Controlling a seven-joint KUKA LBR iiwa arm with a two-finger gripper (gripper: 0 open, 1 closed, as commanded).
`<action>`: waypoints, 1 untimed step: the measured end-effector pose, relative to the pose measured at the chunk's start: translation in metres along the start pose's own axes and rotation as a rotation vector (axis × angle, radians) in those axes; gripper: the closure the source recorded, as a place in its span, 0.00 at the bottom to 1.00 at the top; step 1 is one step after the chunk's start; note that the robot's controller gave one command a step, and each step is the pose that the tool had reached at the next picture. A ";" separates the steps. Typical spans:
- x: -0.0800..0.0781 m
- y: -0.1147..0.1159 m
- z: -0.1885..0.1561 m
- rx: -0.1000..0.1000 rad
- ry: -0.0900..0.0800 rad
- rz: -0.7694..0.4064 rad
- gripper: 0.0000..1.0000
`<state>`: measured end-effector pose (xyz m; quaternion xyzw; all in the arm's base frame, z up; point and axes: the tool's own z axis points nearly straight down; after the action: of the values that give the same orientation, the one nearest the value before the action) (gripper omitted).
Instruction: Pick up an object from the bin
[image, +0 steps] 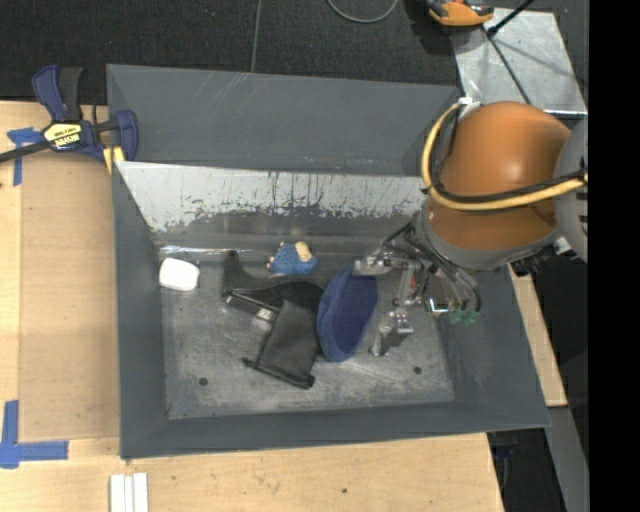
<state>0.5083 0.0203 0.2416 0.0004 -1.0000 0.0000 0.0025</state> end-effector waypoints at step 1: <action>-0.119 -0.031 0.164 0.000 0.000 -0.560 0.00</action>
Offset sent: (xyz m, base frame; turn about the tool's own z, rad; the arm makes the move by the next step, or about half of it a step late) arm 0.1160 -0.0306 -0.1716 -0.5635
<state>0.6269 -0.0108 0.0767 0.2769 -0.9609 -0.0005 0.0022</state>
